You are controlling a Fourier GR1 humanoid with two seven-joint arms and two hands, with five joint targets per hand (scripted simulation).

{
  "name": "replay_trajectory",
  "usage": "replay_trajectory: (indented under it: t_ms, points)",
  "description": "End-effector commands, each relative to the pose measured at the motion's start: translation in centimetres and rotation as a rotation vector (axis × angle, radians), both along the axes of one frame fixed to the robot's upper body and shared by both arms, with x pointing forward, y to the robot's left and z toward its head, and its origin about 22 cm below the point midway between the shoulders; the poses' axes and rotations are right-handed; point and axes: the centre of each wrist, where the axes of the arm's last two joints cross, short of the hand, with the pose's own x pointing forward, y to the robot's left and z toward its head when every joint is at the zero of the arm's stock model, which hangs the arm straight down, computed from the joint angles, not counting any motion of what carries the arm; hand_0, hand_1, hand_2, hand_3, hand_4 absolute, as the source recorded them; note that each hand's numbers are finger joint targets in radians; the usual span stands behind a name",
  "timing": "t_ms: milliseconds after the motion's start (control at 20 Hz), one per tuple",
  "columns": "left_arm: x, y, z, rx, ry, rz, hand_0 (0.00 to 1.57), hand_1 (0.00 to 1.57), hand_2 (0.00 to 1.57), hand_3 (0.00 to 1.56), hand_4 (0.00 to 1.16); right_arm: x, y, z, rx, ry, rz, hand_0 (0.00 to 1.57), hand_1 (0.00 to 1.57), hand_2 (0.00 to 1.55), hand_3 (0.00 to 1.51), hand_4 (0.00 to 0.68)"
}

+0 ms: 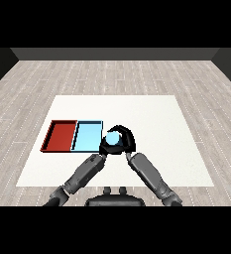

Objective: Pick the blue can and put it in the blue box

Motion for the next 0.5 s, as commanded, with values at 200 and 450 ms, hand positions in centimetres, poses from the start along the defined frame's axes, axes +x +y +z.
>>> replay_trajectory:
  t_ms: [200,450]
  points:
    - [0.4,0.2,-1.1,-0.021,-0.095,0.028,1.57,1.57,1.57,1.51,1.11,0.2,0.7,-0.5,0.023,0.033,0.045,1.39,1.39,1.42,1.37,0.528]
    - [0.6,-0.1,-0.3,-0.019,-0.122,0.066,1.57,1.57,1.57,1.54,1.12,0.6,-0.2,-0.3,-0.064,0.033,0.074,0.0,0.0,0.0,0.0,0.0]
